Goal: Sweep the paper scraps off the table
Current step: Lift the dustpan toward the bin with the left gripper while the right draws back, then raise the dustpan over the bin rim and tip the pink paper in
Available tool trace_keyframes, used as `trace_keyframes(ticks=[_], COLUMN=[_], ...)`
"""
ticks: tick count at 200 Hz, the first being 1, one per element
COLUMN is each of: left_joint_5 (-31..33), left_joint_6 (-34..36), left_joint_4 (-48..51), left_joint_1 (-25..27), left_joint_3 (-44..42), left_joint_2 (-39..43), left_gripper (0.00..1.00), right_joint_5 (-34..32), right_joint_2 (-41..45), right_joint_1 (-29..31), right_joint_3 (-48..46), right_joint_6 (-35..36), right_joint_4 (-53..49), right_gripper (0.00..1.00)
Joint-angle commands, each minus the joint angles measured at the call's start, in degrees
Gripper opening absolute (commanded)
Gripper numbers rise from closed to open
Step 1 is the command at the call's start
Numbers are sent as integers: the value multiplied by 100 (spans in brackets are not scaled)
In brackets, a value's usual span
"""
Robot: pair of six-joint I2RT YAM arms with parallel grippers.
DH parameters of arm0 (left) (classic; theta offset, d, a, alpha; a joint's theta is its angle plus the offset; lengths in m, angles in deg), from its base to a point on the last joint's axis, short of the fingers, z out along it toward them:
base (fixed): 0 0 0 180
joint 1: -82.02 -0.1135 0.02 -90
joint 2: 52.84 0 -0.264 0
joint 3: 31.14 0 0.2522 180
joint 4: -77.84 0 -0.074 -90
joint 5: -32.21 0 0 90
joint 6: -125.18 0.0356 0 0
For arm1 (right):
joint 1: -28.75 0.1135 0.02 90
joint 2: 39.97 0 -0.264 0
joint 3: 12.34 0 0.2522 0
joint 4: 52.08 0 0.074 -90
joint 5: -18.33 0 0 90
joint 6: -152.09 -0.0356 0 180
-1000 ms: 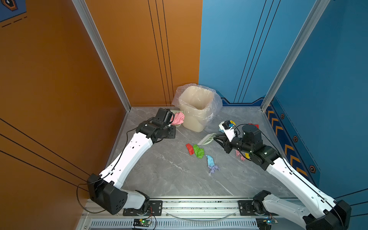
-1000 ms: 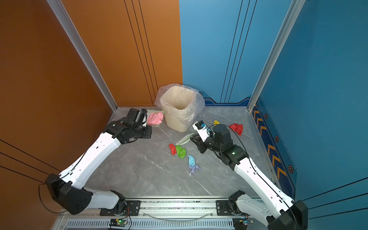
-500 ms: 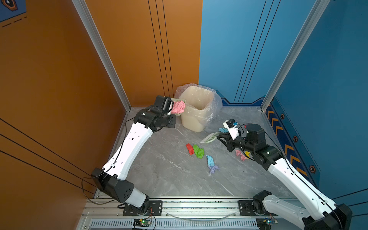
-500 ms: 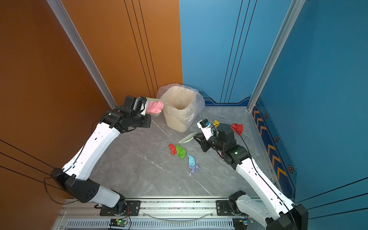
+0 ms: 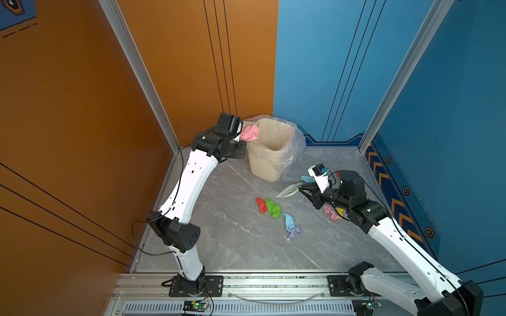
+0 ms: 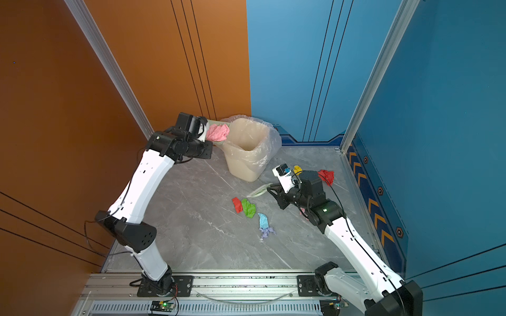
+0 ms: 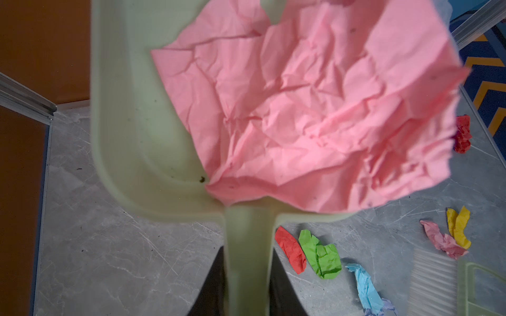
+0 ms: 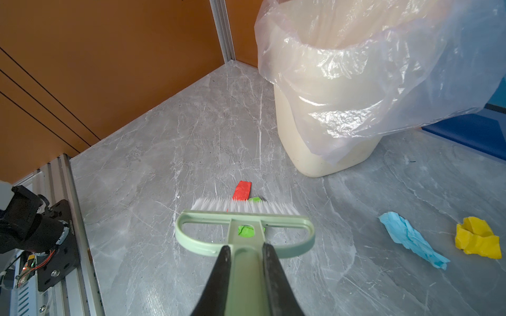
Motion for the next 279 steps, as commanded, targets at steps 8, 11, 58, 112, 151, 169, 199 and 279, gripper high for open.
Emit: trace_keyframes(ticks=[8, 11, 58, 112, 151, 169, 199, 279], left_joint_5=[-177, -187, -393, 49, 312, 674, 927, 2033], left_joint_6=[171, 182, 99, 182, 454, 674, 953, 1756], left_joint_4=[518, 555, 725, 690, 546, 445, 425, 246], left_joint_1=[-64, -64, -178, -117, -56, 52, 94, 352], left_joint_3=[1004, 1106, 2306, 2783, 2851, 2858, 2956, 3017], left_joint_2=[-622, -703, -1544, -1925, -2003, -2031, -2109, -2308], left_gripper=[0, 0, 0, 0, 0, 0, 0, 0], right_joint_5=[116, 123, 143, 293, 276, 275, 274, 208], right_joint_2=[200, 209, 394, 534, 563, 544, 527, 535], right_joint_1=[-105, -108, -177, -240, -281, -285, -279, -285], right_joint_3=[-217, -226, -316, -370, -417, -448, -475, -563], right_joint_6=[-157, -158, -219, -199, -219, -270, -356, -449], right_joint_4=[116, 115, 84, -52, 4, 74, 181, 314], right_gripper=[0, 0, 0, 0, 0, 0, 0, 0])
